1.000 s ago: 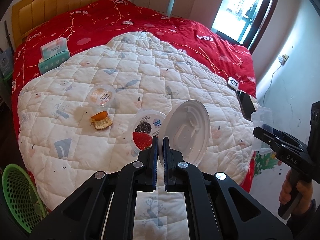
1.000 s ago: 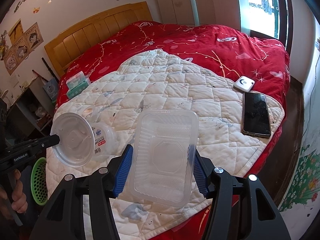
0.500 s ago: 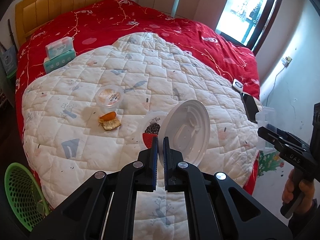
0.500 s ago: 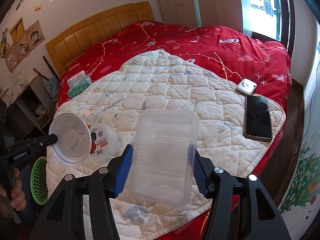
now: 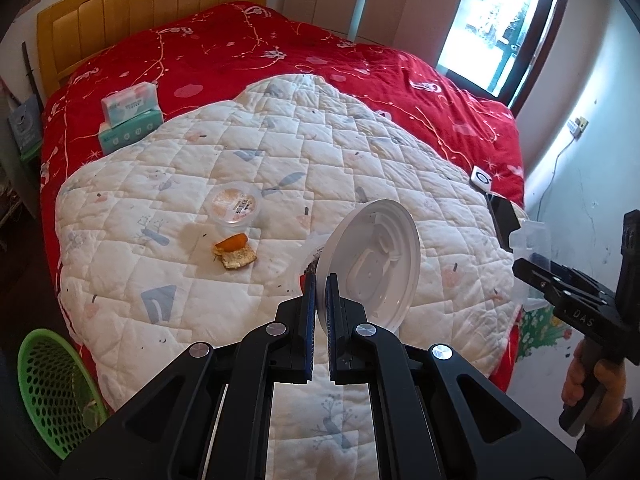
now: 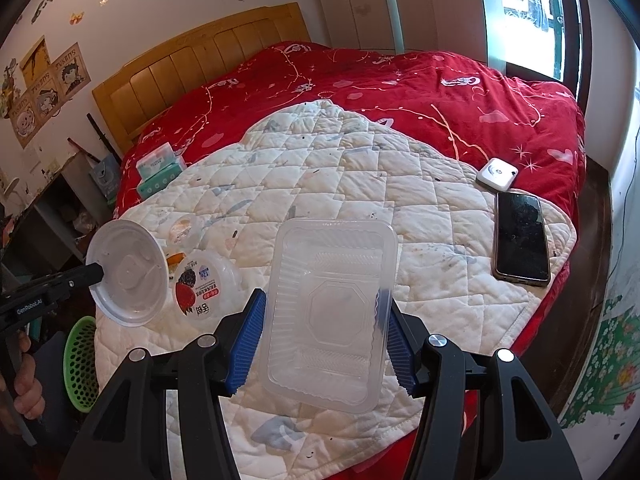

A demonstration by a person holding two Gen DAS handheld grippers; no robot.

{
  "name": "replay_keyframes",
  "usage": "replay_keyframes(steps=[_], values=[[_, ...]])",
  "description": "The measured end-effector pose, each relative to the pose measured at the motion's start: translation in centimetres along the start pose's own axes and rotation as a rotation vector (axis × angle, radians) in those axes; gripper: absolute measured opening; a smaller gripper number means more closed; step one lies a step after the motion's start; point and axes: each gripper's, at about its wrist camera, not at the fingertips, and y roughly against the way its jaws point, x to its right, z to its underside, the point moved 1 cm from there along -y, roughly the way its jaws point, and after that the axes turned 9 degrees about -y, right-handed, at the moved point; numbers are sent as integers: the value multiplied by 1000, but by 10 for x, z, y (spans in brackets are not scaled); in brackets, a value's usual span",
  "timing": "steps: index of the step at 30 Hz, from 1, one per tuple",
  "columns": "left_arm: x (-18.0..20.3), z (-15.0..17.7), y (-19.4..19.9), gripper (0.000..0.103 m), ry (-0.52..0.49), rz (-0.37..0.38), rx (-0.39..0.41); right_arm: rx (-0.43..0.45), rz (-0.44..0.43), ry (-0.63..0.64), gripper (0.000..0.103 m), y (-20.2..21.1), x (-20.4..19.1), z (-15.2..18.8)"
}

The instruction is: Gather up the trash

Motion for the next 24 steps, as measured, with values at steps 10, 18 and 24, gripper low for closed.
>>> replay_keyframes(steps=[10, 18, 24], values=[[-11, 6, 5, 4, 19, -14, 4, -1, -11, -2, 55, -1, -4, 1], [-31, 21, 14, 4, 48, -33, 12, 0, -27, 12, 55, 1, -16, 6], [-51, 35, 26, 4, 55, -76, 19, -2, -45, 32, 55, -1, -31, 10]])
